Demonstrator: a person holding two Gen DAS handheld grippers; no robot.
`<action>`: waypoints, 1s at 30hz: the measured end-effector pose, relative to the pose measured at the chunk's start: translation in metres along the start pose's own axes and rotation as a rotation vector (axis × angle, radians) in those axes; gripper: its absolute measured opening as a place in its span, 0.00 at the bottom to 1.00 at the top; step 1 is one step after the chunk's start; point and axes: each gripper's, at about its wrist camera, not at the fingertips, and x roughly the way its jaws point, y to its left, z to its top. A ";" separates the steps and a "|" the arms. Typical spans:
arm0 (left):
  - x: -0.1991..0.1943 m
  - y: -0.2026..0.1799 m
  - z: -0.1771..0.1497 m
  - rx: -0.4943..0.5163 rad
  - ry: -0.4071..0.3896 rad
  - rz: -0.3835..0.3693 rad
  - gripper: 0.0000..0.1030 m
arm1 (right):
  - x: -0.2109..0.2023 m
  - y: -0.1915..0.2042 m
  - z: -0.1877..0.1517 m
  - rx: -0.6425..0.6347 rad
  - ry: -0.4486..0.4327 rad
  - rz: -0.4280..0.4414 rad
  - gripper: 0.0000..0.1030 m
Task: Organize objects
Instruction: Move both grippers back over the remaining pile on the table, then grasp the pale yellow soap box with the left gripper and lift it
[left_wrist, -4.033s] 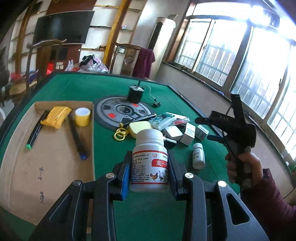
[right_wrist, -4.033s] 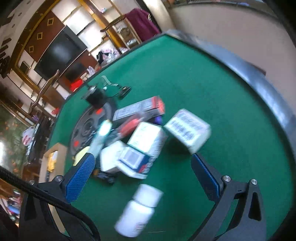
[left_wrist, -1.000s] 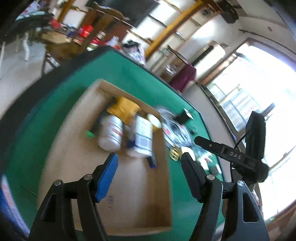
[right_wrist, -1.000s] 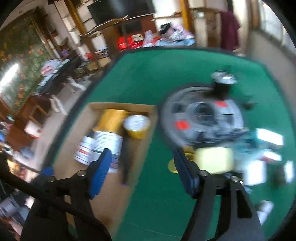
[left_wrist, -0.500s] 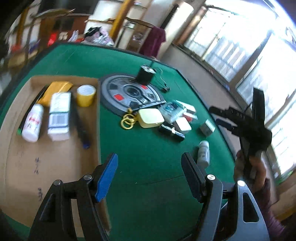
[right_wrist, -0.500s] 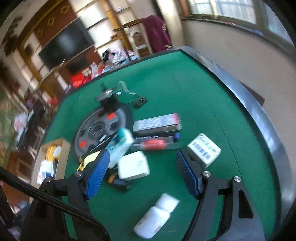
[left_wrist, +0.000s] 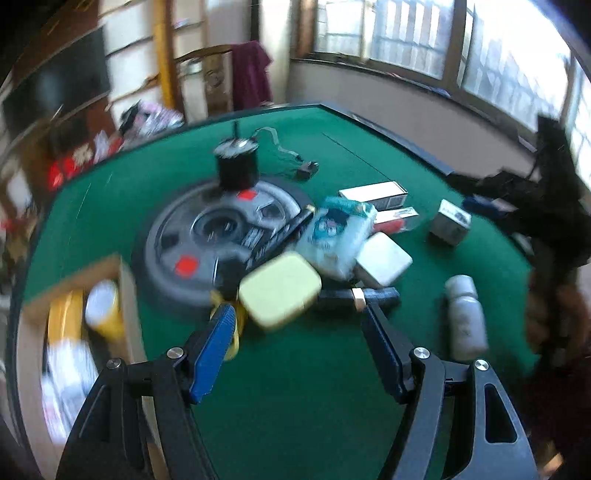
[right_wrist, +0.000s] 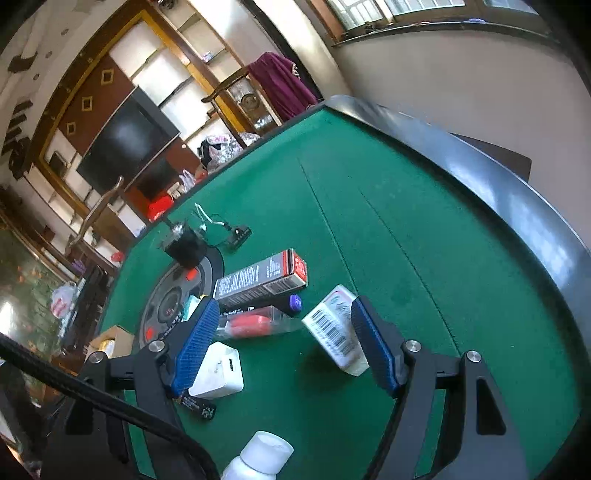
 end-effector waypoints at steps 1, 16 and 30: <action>0.010 -0.001 0.005 0.028 0.014 -0.004 0.63 | -0.006 -0.001 0.001 0.003 -0.024 -0.003 0.71; 0.046 -0.014 0.013 0.164 0.116 -0.080 0.45 | -0.004 -0.020 0.009 0.116 -0.006 0.021 0.77; 0.057 0.001 0.024 0.134 0.109 -0.111 0.48 | 0.000 -0.016 0.004 0.082 0.004 -0.011 0.77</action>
